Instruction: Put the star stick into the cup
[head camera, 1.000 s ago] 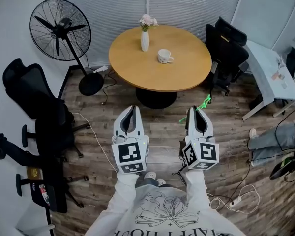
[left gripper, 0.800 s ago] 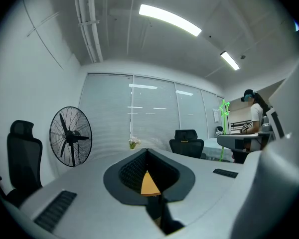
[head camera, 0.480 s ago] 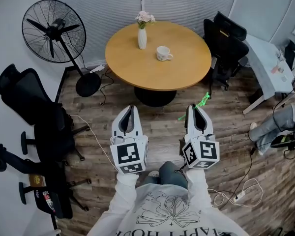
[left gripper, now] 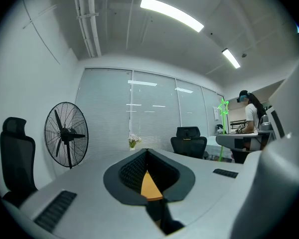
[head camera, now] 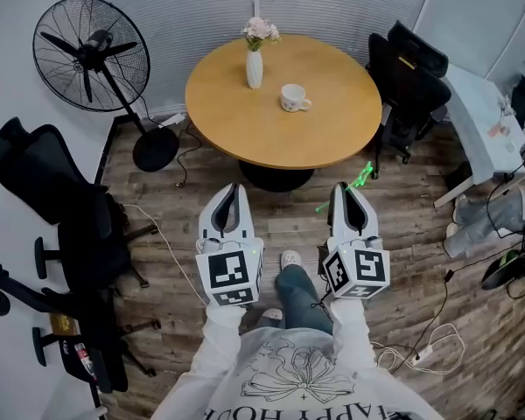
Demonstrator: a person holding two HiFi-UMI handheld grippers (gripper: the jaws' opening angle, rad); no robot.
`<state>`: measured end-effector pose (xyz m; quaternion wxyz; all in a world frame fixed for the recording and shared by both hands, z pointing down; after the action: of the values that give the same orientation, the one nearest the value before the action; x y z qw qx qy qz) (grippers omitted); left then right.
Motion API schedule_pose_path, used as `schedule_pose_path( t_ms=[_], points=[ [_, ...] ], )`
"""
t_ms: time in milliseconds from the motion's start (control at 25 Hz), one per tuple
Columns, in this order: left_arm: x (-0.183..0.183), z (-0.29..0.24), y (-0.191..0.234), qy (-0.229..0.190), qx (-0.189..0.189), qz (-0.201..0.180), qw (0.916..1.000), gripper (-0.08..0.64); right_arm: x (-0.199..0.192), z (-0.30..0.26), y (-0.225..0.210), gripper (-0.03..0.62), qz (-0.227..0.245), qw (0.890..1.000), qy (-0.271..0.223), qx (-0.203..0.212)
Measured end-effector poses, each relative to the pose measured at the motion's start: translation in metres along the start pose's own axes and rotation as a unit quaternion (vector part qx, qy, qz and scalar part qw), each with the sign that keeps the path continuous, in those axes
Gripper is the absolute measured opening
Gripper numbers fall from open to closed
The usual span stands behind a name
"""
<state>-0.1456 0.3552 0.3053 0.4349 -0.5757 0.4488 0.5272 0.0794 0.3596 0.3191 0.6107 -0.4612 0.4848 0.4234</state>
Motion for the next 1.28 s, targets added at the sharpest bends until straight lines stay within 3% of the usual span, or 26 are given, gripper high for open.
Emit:
schedule_pose_path(
  t_ms=[840,1280],
  points=[
    [0.018,-0.209,0.009,-0.012,0.051,-0.012,0.9986,0.006,0.003,-0.211,-0.102,0.026,0.003,0.999,-0.009,0.045],
    [0.01,-0.28,0.01,0.005,0.071,-0.011,0.9974,0.006,-0.01,-0.283,-0.14,0.026,-0.005,0.998,0.001,0.059]
  ],
)
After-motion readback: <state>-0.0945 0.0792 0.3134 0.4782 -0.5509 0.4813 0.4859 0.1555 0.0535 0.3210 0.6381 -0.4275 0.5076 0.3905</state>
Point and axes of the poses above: the fingertips, and each gripper's own axes: z backward along the fingers, y to its left, x out of its top, the point moved 7 cm from there along z, backward along the fingers, and after that the axes turned 2 degrees about -y, right-handed, at the moved point
